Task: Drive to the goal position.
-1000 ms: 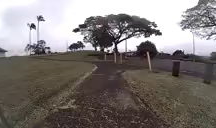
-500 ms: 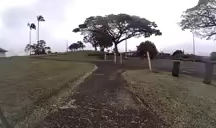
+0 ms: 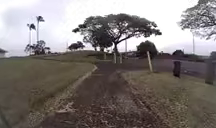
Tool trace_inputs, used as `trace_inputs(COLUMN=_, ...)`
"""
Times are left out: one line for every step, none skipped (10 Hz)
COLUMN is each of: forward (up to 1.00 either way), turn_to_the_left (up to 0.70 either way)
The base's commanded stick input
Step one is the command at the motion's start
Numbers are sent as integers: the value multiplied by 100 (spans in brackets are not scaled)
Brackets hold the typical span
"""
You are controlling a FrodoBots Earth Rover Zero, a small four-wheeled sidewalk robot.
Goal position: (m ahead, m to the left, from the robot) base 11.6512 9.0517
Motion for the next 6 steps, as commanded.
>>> trace_inputs(forward=70, turn_to_the_left=0)
trace_inputs(forward=70, turn_to_the_left=0)
trace_inputs(forward=70, turn_to_the_left=0)
trace_inputs(forward=70, turn_to_the_left=0)
trace_inputs(forward=70, turn_to_the_left=0)
trace_inputs(forward=70, turn_to_the_left=0)
